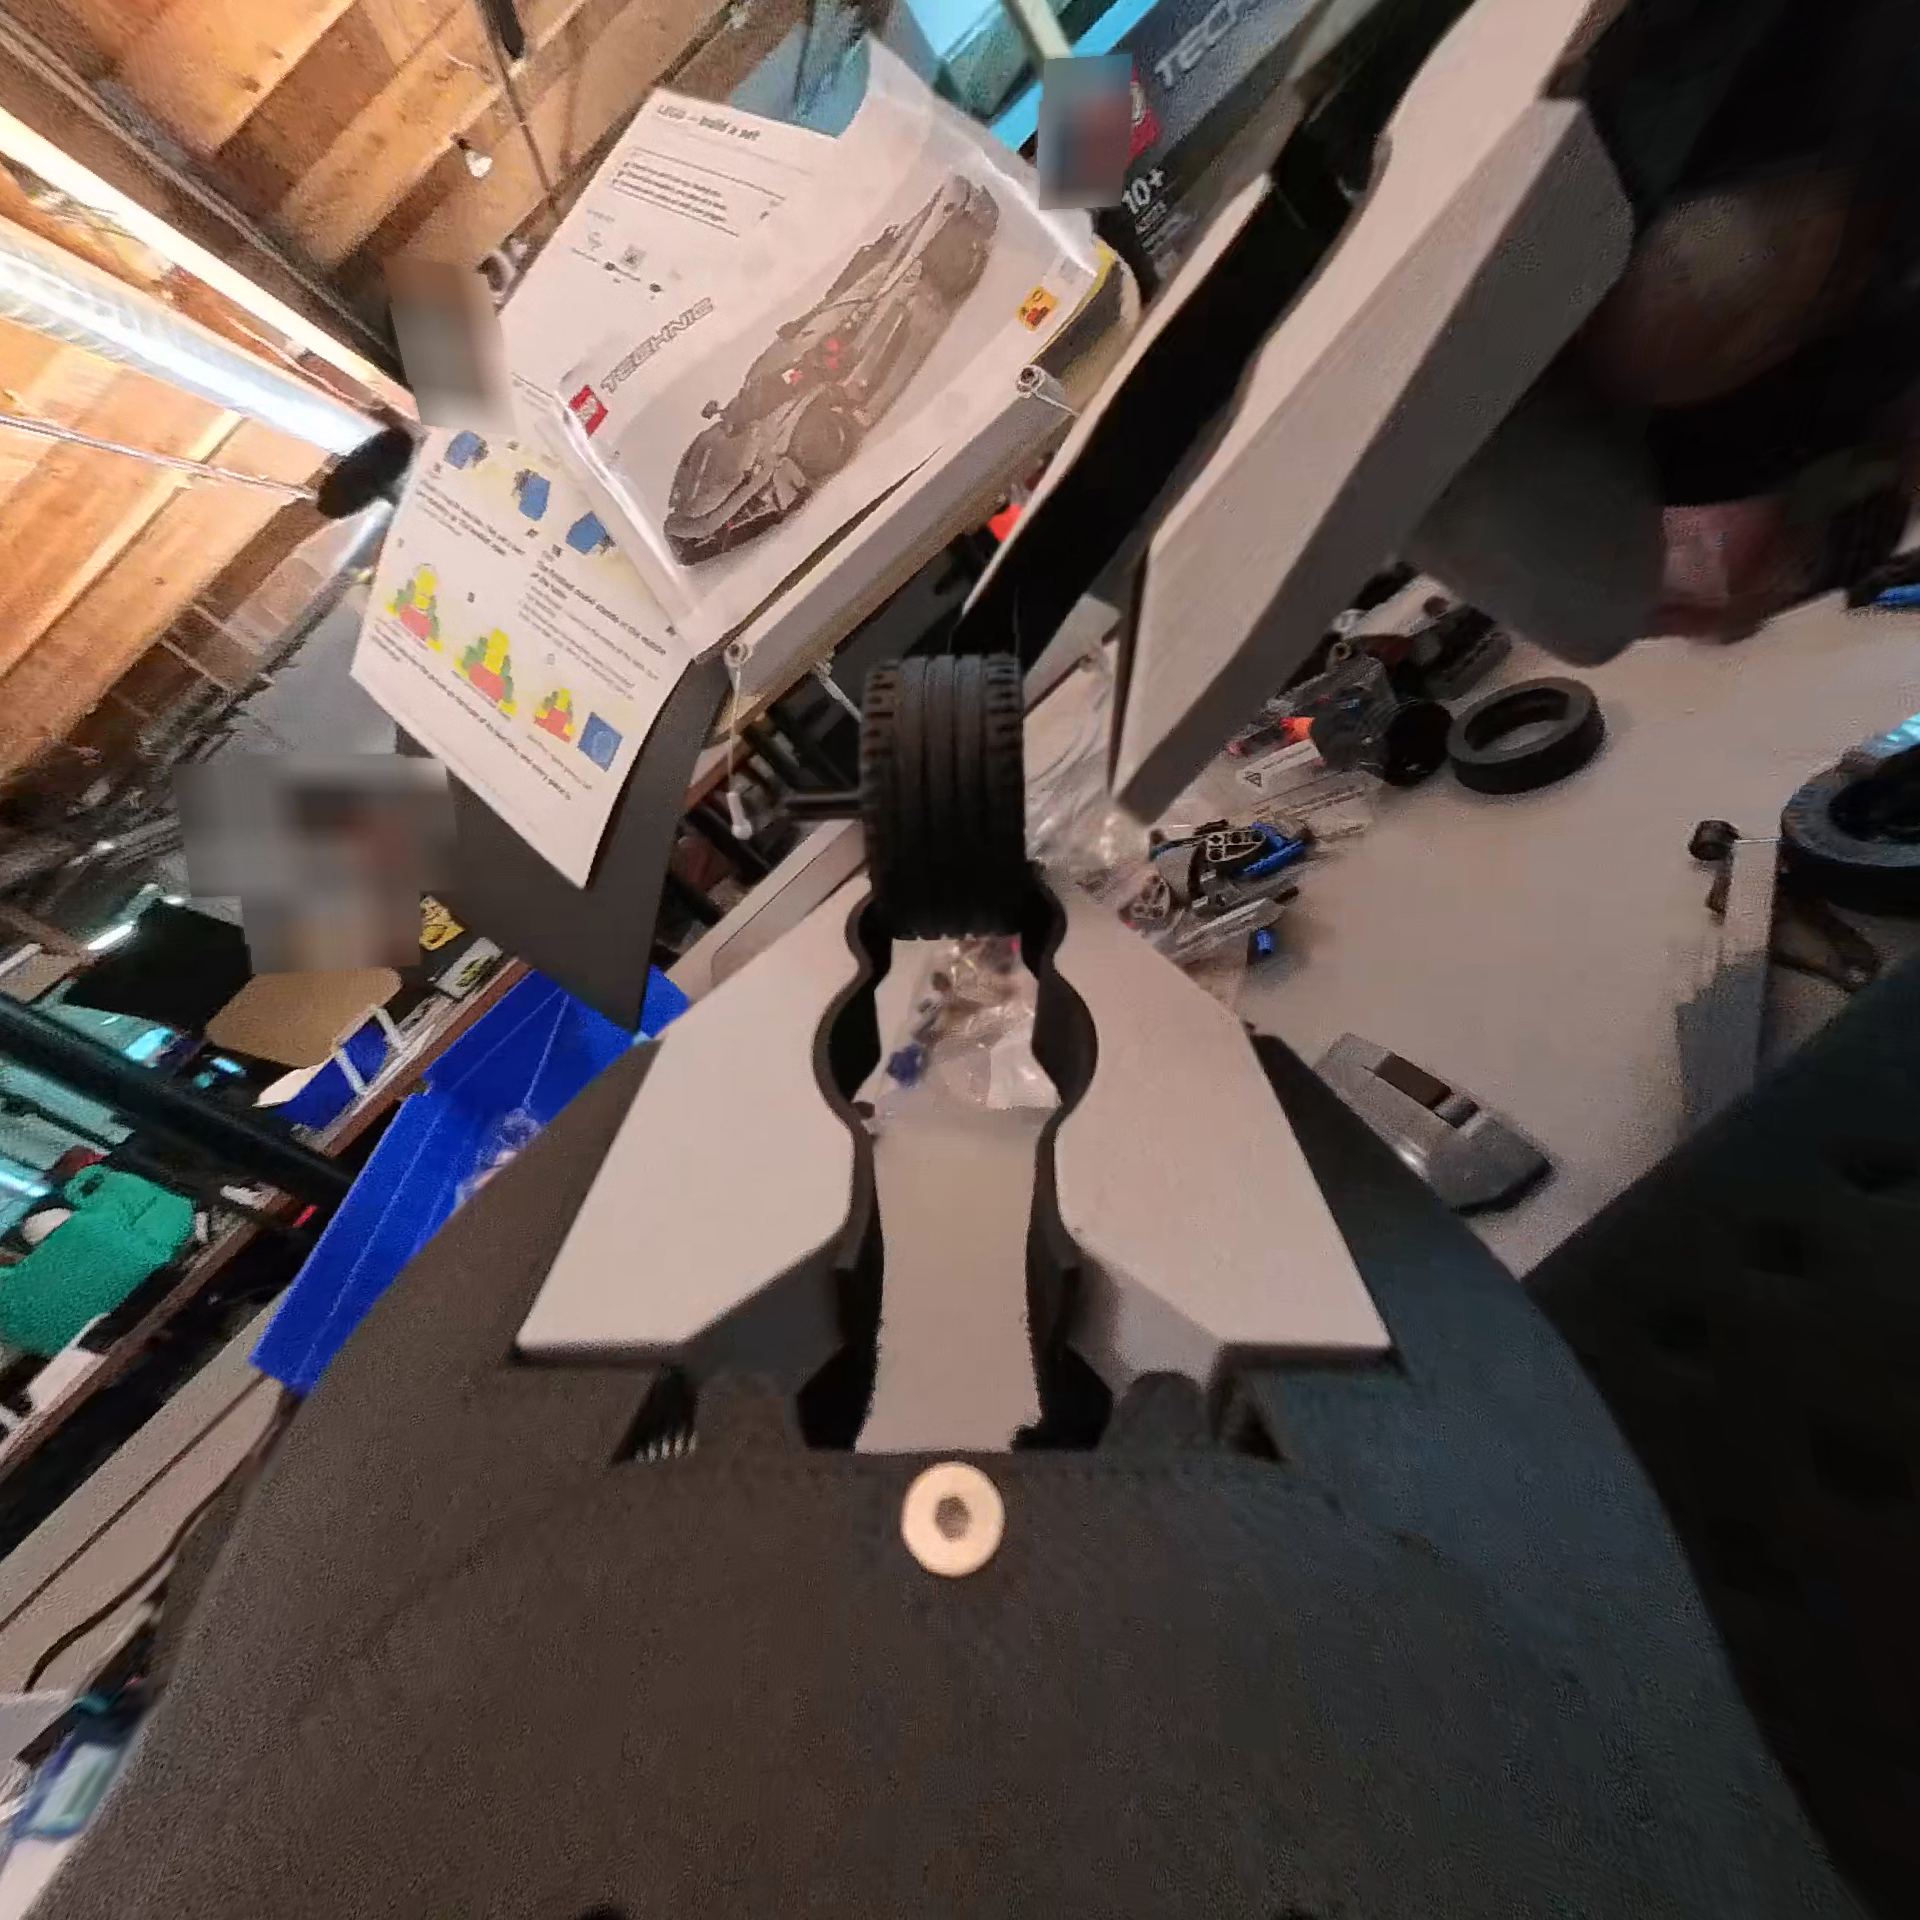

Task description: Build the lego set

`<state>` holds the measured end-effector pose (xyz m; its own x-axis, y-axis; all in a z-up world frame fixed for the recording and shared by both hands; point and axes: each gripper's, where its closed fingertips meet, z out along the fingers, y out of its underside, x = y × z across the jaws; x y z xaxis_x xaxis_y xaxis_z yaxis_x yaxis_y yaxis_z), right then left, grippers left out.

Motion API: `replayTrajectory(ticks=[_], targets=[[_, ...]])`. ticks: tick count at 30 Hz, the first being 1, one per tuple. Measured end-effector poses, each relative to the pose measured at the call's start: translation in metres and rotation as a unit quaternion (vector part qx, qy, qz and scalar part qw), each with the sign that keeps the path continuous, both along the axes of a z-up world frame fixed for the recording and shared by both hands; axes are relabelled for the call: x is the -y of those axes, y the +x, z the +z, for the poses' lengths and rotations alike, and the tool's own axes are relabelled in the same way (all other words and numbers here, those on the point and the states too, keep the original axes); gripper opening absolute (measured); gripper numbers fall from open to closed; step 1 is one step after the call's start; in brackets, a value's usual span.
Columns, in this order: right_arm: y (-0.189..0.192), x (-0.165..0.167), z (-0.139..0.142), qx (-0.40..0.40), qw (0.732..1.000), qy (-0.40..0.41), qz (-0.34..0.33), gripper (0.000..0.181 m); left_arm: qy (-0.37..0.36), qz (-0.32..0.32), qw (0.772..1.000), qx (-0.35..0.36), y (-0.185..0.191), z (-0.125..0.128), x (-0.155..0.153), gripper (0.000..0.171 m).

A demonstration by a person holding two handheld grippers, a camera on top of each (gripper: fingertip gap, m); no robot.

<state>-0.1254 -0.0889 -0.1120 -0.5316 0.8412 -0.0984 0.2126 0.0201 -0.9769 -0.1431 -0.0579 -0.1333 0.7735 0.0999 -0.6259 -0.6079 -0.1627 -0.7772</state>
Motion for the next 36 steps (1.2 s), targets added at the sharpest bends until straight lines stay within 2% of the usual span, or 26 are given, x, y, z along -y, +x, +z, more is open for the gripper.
replayTrajectory(ticks=[1, 4, 5, 7, 9, 11, 15, 17, 18, 20, 22, 27, 32, 36], targets=[[-0.003, -0.001, -0.001, 0.006, 1.0, -0.015, -0.008, 0.073, 0.006, 0.012, 1.0, -0.009, 0.001, 0.001, -0.002, 0.022], [-0.011, -0.005, -0.008, 0.024, 0.999, -0.036, -0.024, 0.068, 0.017, 0.006, 1.0, -0.026, 0.015, 0.0, -0.009, 0.022], [-0.01, -0.005, -0.009, 0.021, 0.999, -0.024, -0.022, 0.057, 0.01, -0.006, 1.0, -0.029, 0.023, -0.003, -0.012, 0.023], [-0.006, -0.008, -0.011, 0.018, 1.0, 0.012, -0.022, 0.048, 0.002, -0.012, 1.0, -0.029, 0.025, -0.007, -0.014, 0.025], [0.0, -0.014, -0.009, 0.013, 0.999, 0.044, -0.023, 0.046, -0.007, -0.059, 0.998, 0.013, 0.03, -0.009, -0.011, 0.026], [0.009, -0.016, -0.012, 0.019, 0.997, 0.078, -0.002, 0.046, -0.022, -0.078, 0.995, 0.064, 0.021, -0.012, -0.006, 0.032], [0.025, -0.02, -0.026, 0.024, 0.978, 0.207, 0.029, 0.046, -0.034, -0.204, 0.958, 0.199, 0.033, 0.001, 0.006, 0.029], [0.03, -0.017, -0.034, 0.036, 0.968, 0.245, 0.048, 0.046, -0.038, -0.252, 0.944, 0.21, 0.046, 0.009, 0.009, 0.024], [0.031, -0.016, -0.035, 0.038, 0.965, 0.255, 0.054, 0.046, -0.069, -0.27, 0.94, 0.197, 0.055, 0.003, 0.009, 0.021], [0.034, -0.008, -0.035, 0.034, 0.963, 0.254, 0.08, 0.046, -0.108, -0.258, 0.946, 0.166, 0.058, -0.009, 0.002, 0.019], [0.034, -0.009, -0.035, 0.036, 0.962, 0.259, 0.08, 0.046, -0.125, -0.266, 0.943, 0.153, 0.064, -0.013, 0.0, 0.006], [0.041, -0.007, -0.033, 0.026, 0.96, 0.262, 0.097, 0.046, -0.13, -0.291, 0.934, 0.164, 0.073, -0.01, 0.003, 0.004], [0.048, -0.005, -0.028, 0.006, 0.96, 0.255, 0.116, 0.044, -0.12, -0.317, 0.921, 0.191, 0.082, -0.003, 0.006, 0.003], [0.052, -0.005, -0.025, -0.004, 0.958, 0.263, 0.116, 0.044, -0.106, -0.352, 0.893, 0.259, 0.09, 0.006, 0.007, 0.003]])
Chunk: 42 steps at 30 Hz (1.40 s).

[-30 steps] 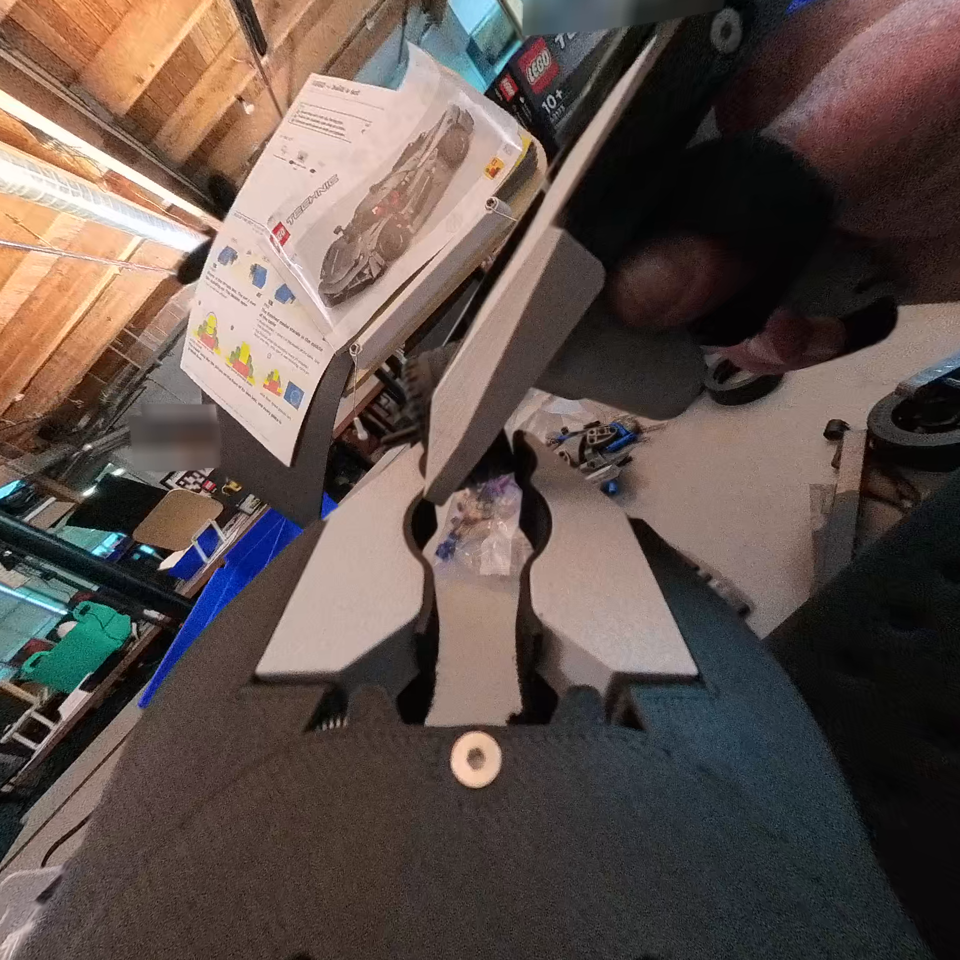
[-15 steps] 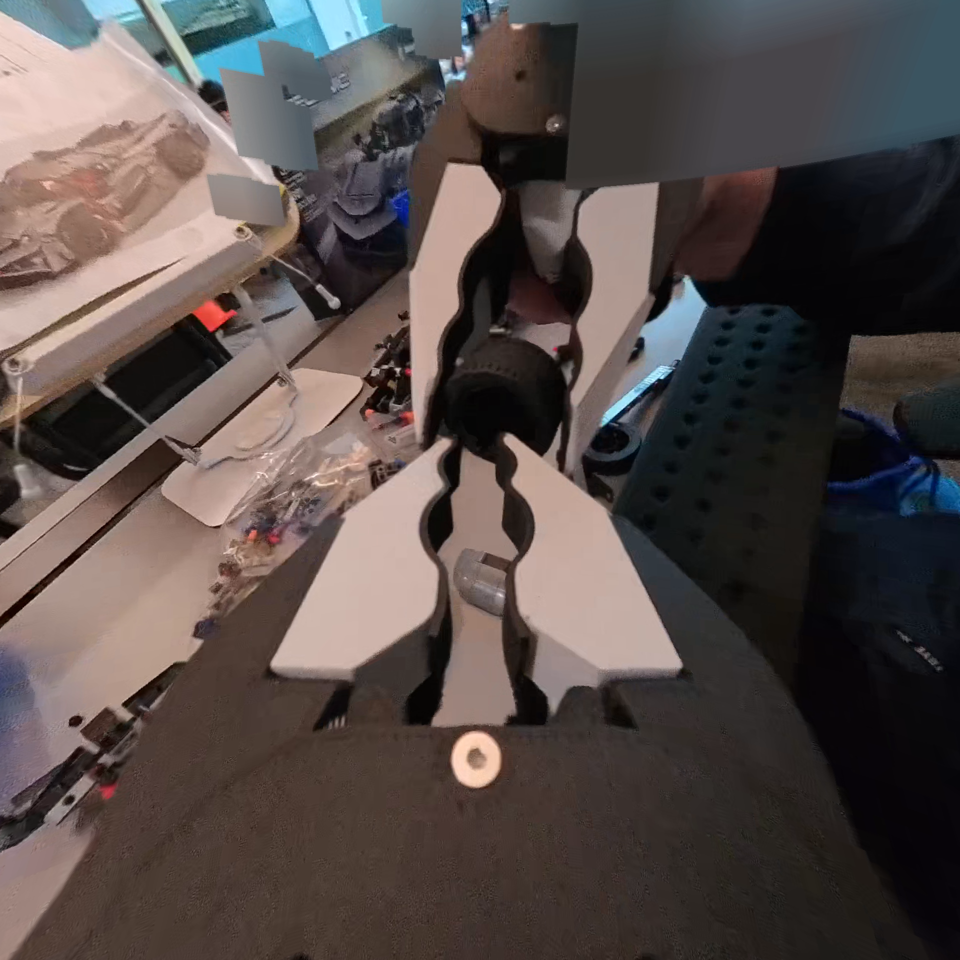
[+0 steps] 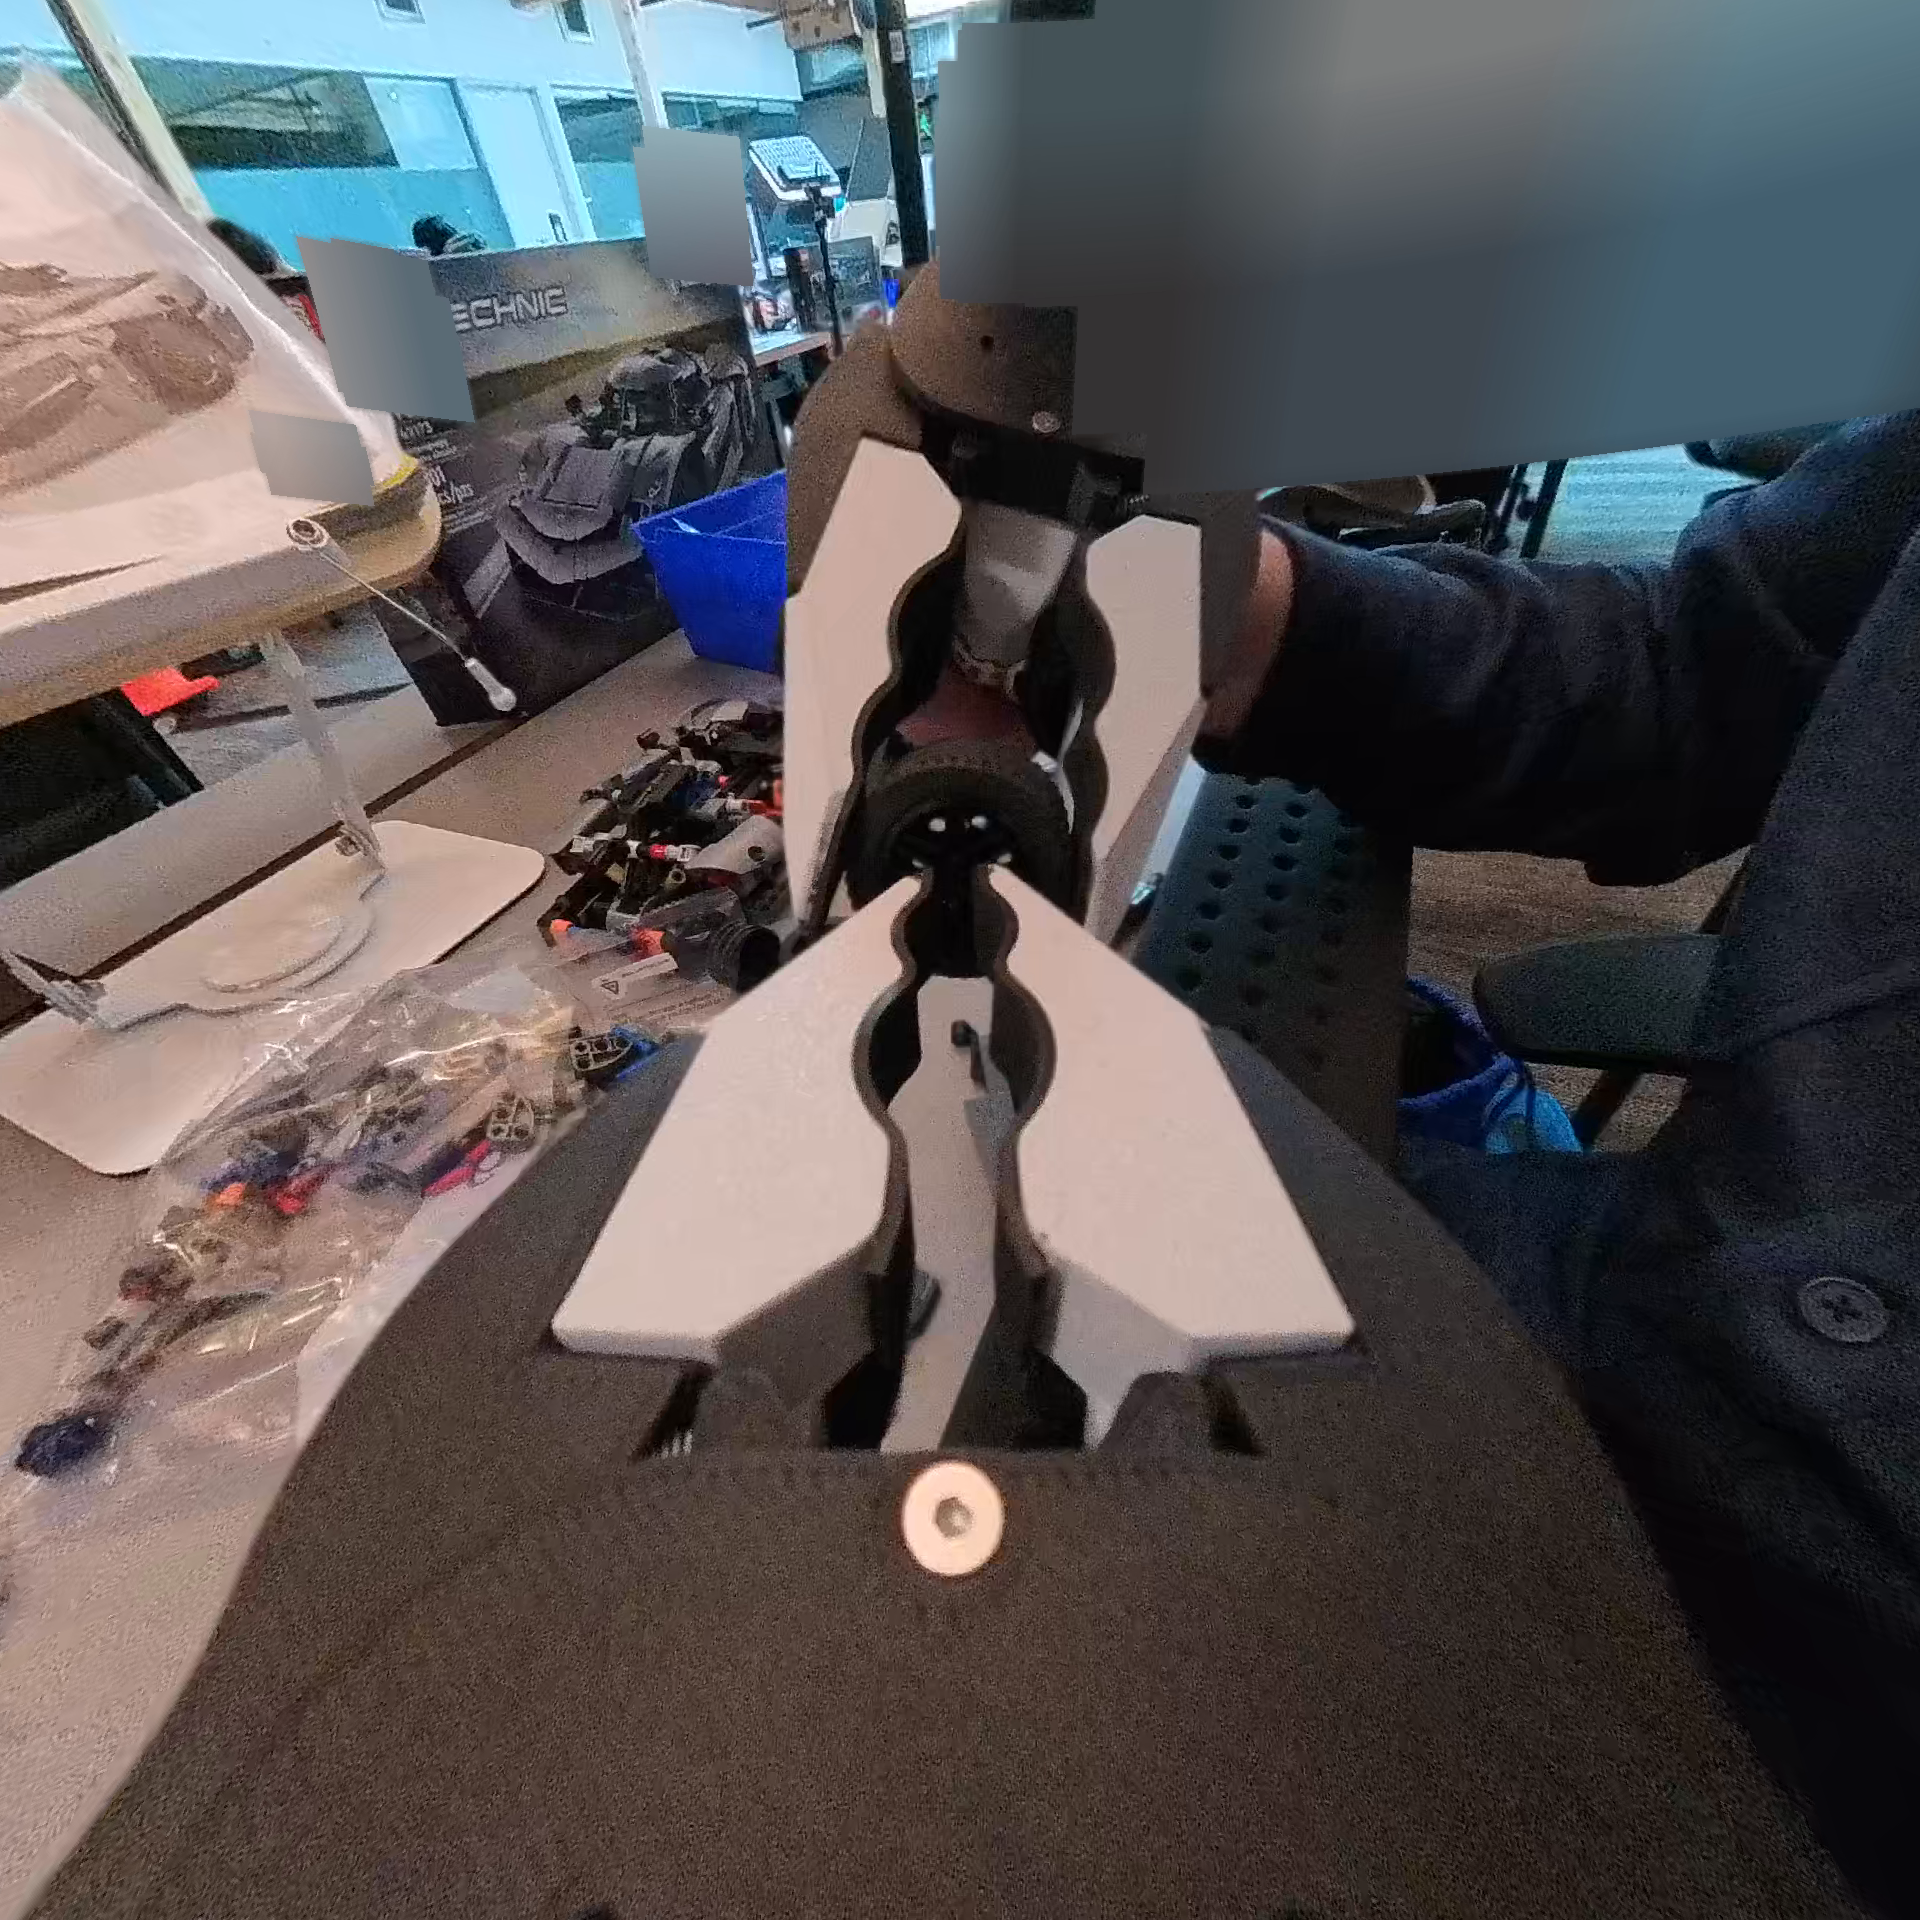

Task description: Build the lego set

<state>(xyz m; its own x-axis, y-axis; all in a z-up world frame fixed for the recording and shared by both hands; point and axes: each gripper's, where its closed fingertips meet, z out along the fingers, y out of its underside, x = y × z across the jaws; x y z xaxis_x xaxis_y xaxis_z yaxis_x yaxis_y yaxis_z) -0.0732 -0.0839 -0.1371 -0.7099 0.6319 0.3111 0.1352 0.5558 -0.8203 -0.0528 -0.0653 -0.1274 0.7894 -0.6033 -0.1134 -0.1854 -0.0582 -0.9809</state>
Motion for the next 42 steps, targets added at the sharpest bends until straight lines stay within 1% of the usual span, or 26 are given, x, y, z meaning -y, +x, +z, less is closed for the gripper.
replayTrajectory(ticks=[3, 7, 9, 11, 12, 15, 19, 21, 25, 27, 28, 29, 30, 31, 32, 33, 34, 35, 36, 37, 39, 41, 42], targets=[[0.002, 0.0, 0.002, -0.01, 1.0, -0.002, 0.0, 0.044, -0.003, 0.005, 1.0, 0.013, 0.002, 0.0, -0.001, 0.003], [0.007, 0.001, 0.009, -0.018, 1.0, -0.014, 0.005, 0.042, 0.017, 0.022, 0.999, 0.019, 0.005, 0.006, -0.001, 0.0], [0.012, 0.003, 0.012, -0.018, 0.999, -0.032, 0.017, 0.04, 0.026, 0.021, 0.999, 0.038, 0.009, 0.012, 0.002, 0.0], [0.016, 0.002, 0.012, -0.016, 0.999, -0.032, 0.02, 0.04, 0.02, 0.024, 0.999, 0.043, 0.01, 0.012, 0.002, 0.0], [0.019, 0.002, 0.012, -0.016, 0.999, -0.033, 0.023, 0.039, 0.018, 0.023, 0.998, 0.059, 0.013, 0.014, 0.002, 0.0], [0.023, 0.0, 0.01, -0.009, 0.999, -0.039, 0.029, 0.039, 0.003, 0.025, 0.998, 0.053, 0.019, 0.011, 0.001, 0.0], [0.023, -0.002, 0.007, -0.009, 1.0, -0.021, 0.019, 0.038, -0.01, 0.015, 0.996, 0.089, 0.019, 0.01, -0.001, 0.001], [0.025, -0.002, 0.003, -0.004, 0.999, -0.024, 0.023, 0.038, -0.016, 0.025, 0.997, 0.078, 0.019, 0.006, 0.0, 0.0], [0.03, -0.005, 0.0, -0.001, 0.999, -0.026, 0.023, 0.039, -0.032, 0.013, 0.995, 0.095, 0.023, 0.003, 0.0, 0.0], [0.034, -0.01, -0.005, 0.003, 1.0, -0.015, 0.021, 0.038, -0.033, 0.011, 0.996, 0.083, 0.026, -0.001, -0.001, 0.0], [0.034, -0.022, -0.01, 0.01, 1.0, -0.006, 0.001, 0.038, -0.039, 0.008, 0.995, 0.089, 0.027, -0.002, 0.0, 0.0], [0.036, -0.048, -0.02, 0.026, 0.999, 0.013, -0.041, 0.037, -0.011, 0.008, 0.993, 0.121, 0.015, 0.012, 0.008, 0.0], [0.044, -0.068, -0.022, 0.033, 0.998, -0.005, -0.059, 0.037, 0.008, 0.024, 0.985, 0.172, -0.015, 0.029, 0.019, 0.0], [0.054, -0.069, -0.01, 0.027, 0.997, -0.049, -0.046, 0.037, 0.033, 0.058, 0.982, 0.176, -0.042, 0.038, 0.028, 0.0], [0.057, -0.067, -0.001, 0.023, 0.997, -0.058, -0.038, 0.038, 0.007, 0.088, 0.989, 0.117, -0.047, 0.024, 0.024, 0.0], [0.055, -0.066, -0.003, 0.029, 0.998, -0.041, -0.043, 0.038, -0.033, 0.069, 0.992, 0.096, -0.035, 0.005, 0.016, 0.0], [0.05, -0.067, -0.008, 0.031, 0.998, -0.03, -0.05, 0.039, -0.077, 0.038, 0.992, 0.092, -0.021, -0.012, 0.011, 0.0], [0.048, -0.066, -0.012, 0.026, 0.998, -0.032, -0.049, 0.039, -0.075, 0.039, 0.993, 0.078, -0.02, -0.02, 0.005, 0.0], [0.048, -0.063, -0.014, 0.023, 0.998, -0.033, -0.043, 0.039, -0.08, 0.057, 0.994, 0.057, -0.027, -0.027, 0.0, 0.0], [0.048, -0.062, -0.017, 0.02, 0.999, -0.026, -0.044, 0.04, -0.091, 0.053, 0.993, 0.055, -0.027, -0.032, -0.003, 0.0], [0.044, -0.06, -0.016, 0.01, 0.999, -0.017, -0.047, 0.041, -0.089, 0.02, 0.991, 0.099, -0.016, -0.027, -0.01, 0.0], [0.042, -0.056, -0.022, 0.013, 0.999, -0.002, -0.043, 0.042, -0.094, 0.007, 0.993, 0.077, 0.001, -0.034, -0.019, 0.017], [0.04, -0.056, -0.027, 0.018, 0.999, 0.011, -0.046, 0.042, -0.092, 0.006, 0.993, 0.071, 0.008, -0.035, -0.024, 0.019]])
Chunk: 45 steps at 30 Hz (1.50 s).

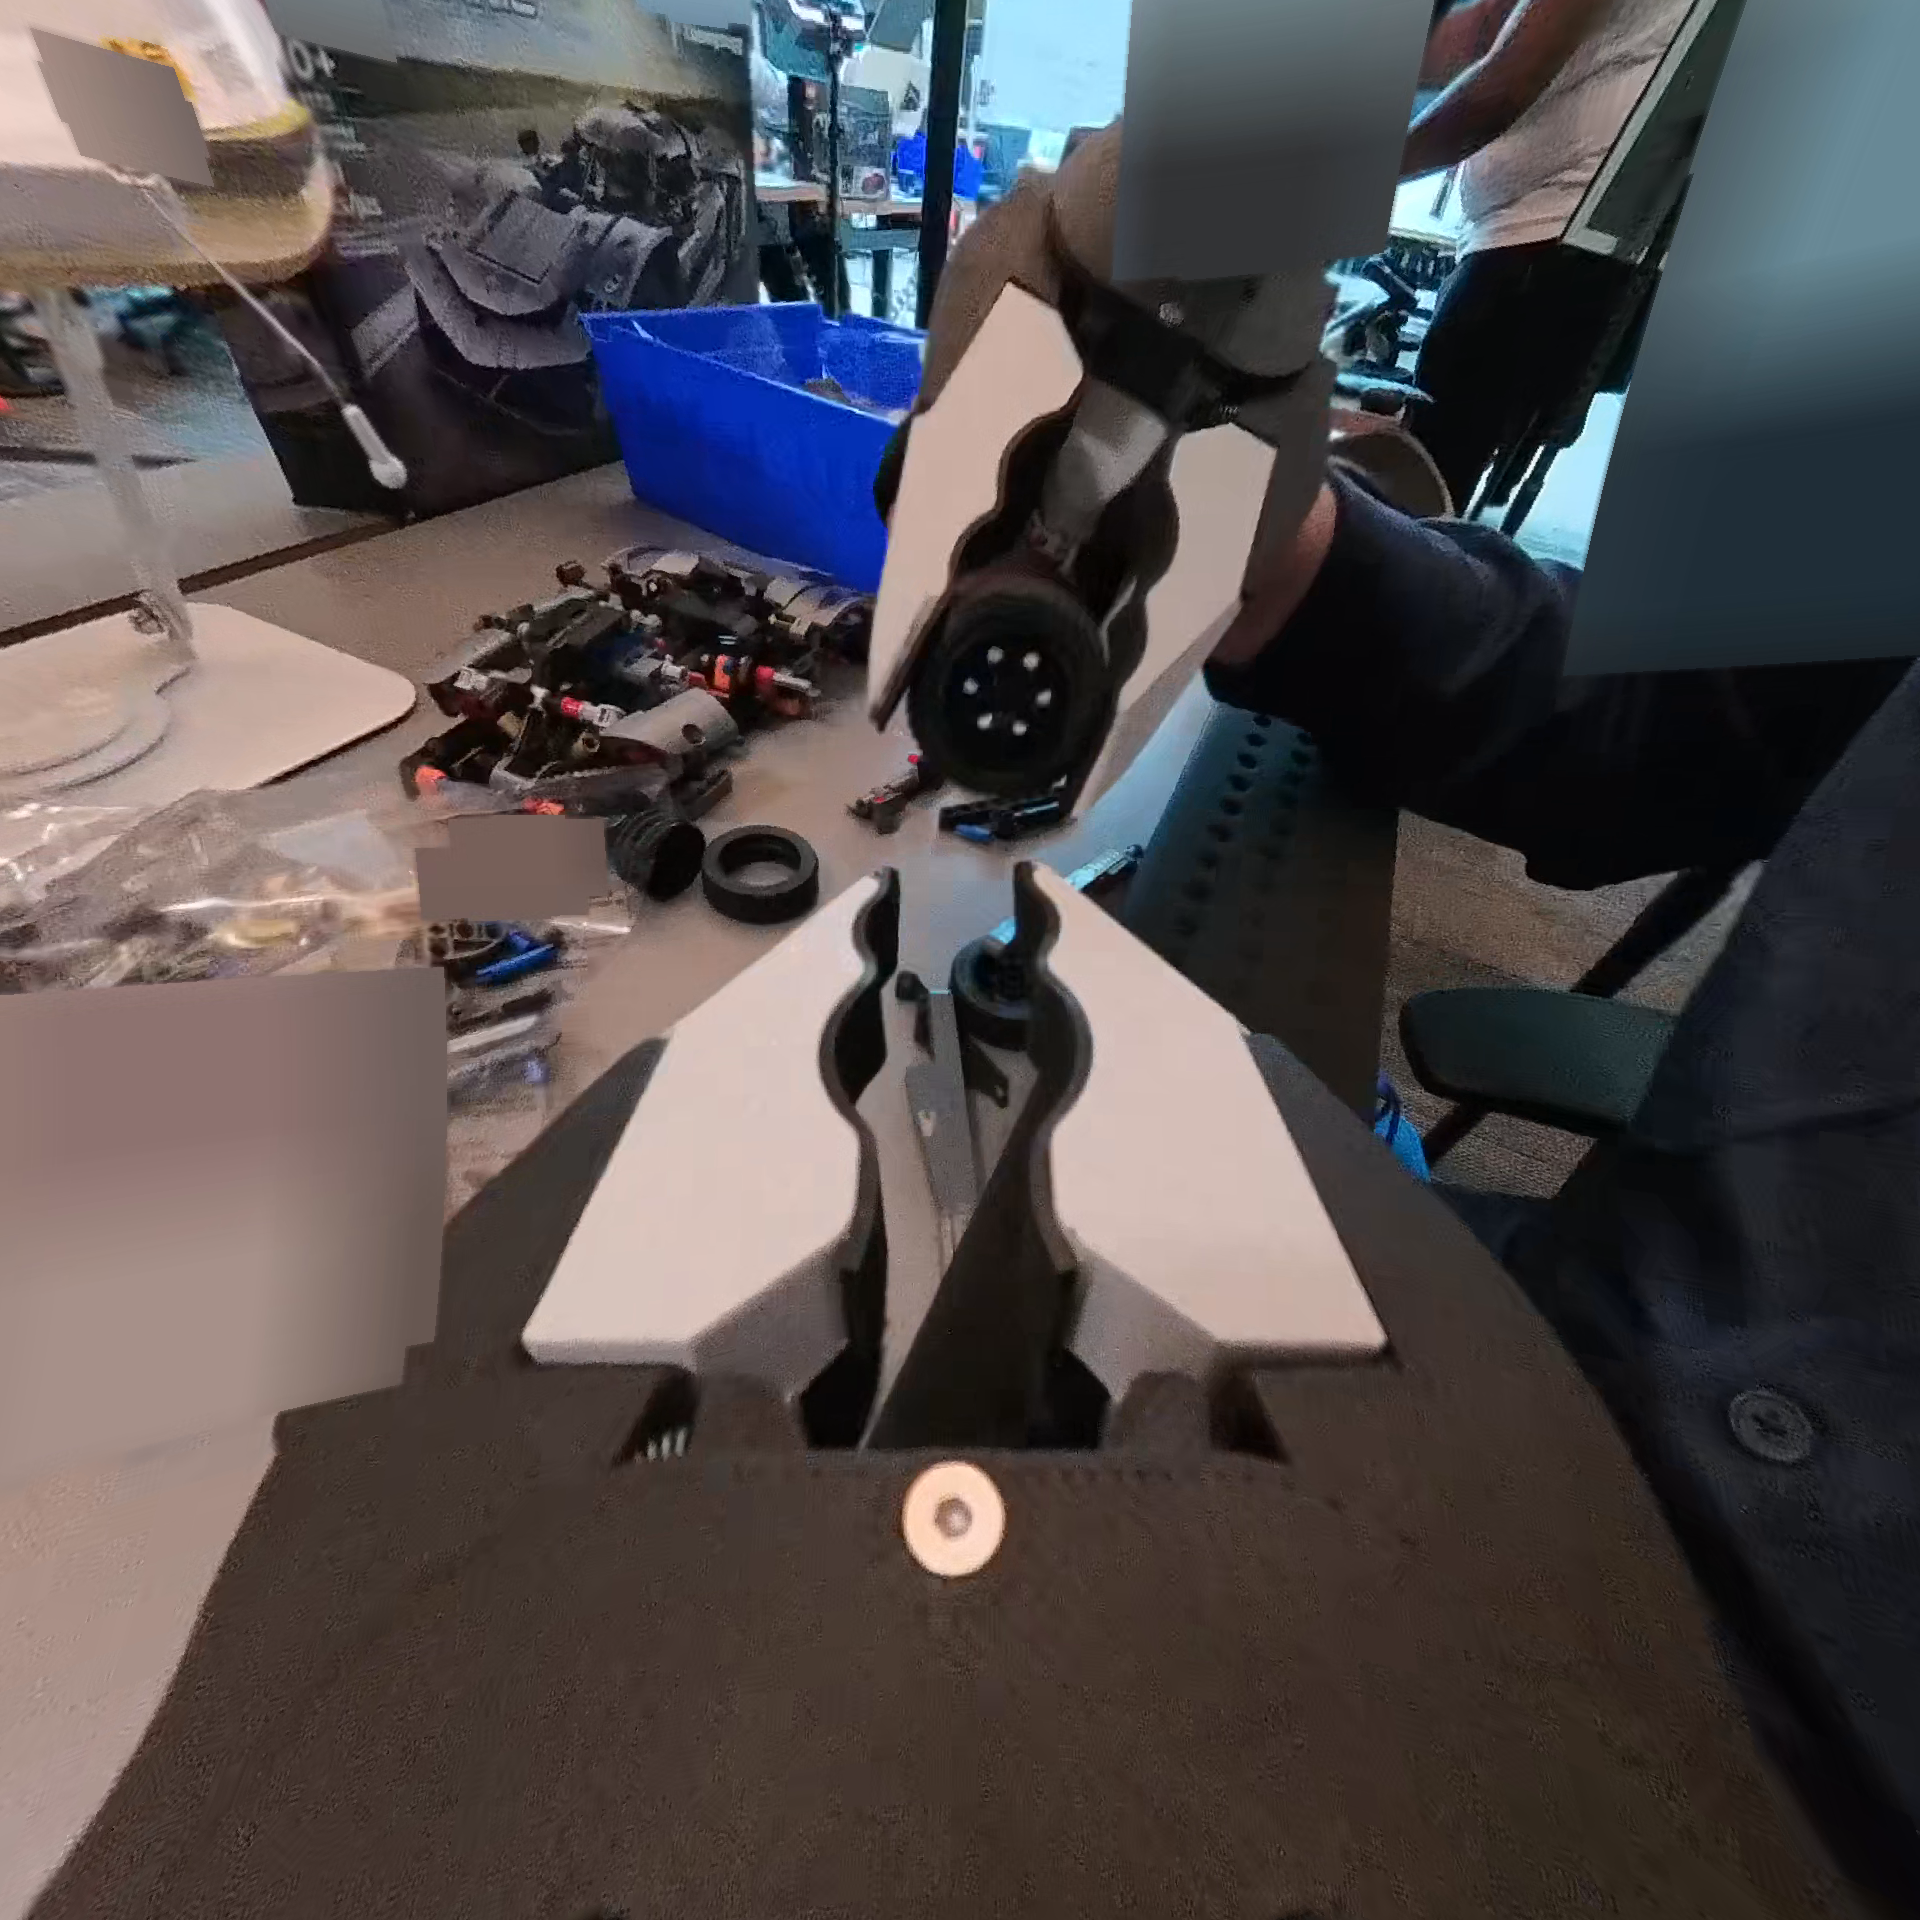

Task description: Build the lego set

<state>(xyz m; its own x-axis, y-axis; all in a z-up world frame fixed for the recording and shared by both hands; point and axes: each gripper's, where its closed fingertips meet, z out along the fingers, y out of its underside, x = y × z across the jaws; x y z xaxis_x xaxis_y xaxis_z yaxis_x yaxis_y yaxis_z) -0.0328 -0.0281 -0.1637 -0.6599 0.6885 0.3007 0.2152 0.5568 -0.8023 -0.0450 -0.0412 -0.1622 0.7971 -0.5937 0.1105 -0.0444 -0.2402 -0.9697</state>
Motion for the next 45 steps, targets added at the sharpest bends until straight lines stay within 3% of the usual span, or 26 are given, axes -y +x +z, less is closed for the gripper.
replayTrajectory(ticks=[4, 7, 22, 30, 32, 33, 34, 35, 36, 38, 41, 43, 45], targets=[[-0.002, 0.009, -0.005, 0.002, 1.0, 0.006, 0.006, 0.042, 0.012, 0.001, 1.0, 0.003, 0.017, 0.001, -0.014, 0.023], [-0.003, 0.01, -0.007, 0.003, 1.0, 0.009, 0.003, 0.042, 0.022, -0.009, 1.0, 0.014, 0.025, 0.004, -0.016, 0.003], [0.004, 0.02, 0.01, -0.015, 0.998, -0.056, 0.031, 0.04, 0.073, 0.008, 0.997, -0.035, 0.033, 0.02, -0.013, 0.001], [0.017, 0.024, 0.009, 0.006, 0.995, -0.08, 0.066, 0.039, 0.051, -0.01, 0.998, 0.018, 0.044, 0.023, -0.005, 0.001], [0.016, 0.004, -0.002, 0.018, 0.998, -0.048, 0.03, 0.038, 0.041, -0.001, 0.999, 0.02, 0.041, 0.023, -0.004, 0.001], [0.017, -0.029, -0.012, 0.03, 0.999, -0.019, -0.025, 0.037, 0.076, -0.002, 0.994, 0.072, 0.027, 0.046, 0.008, 0.001], [0.024, -0.045, -0.004, 0.021, 0.997, -0.065, -0.038, 0.038, 0.1, 0.018, 0.987, 0.123, -0.004, 0.068, 0.021, 0.001], [0.033, -0.043, 0.016, 0.0, 0.993, -0.119, -0.017, 0.037, 0.116, 0.071, 0.987, 0.084, -0.031, 0.072, 0.026, 0.0], [0.036, -0.042, 0.022, -0.009, 0.994, -0.104, -0.011, 0.037, 0.086, 0.1, 0.991, 0.035, -0.042, 0.057, 0.019, 0.001], [0.032, -0.041, 0.009, 0.007, 0.997, -0.079, -0.013, 0.038, 0.006, 0.043, 0.998, 0.043, -0.025, 0.023, 0.01, 0.001], [0.029, -0.039, -0.002, 0.004, 0.999, -0.052, -0.014, 0.04, 0.003, 0.041, 0.999, 0.009, -0.017, 0.009, -0.002, 0.0], [0.029, -0.038, 0.005, -0.006, 0.997, -0.073, -0.01, 0.04, -0.041, 0.045, 0.996, -0.068, -0.015, -0.024, -0.019, 0.002], [0.028, -0.041, 0.0, -0.006, 0.998, -0.063, -0.017, 0.04, -0.081, 0.027, 0.993, -0.082, -0.005, -0.045, -0.027, 0.002]])
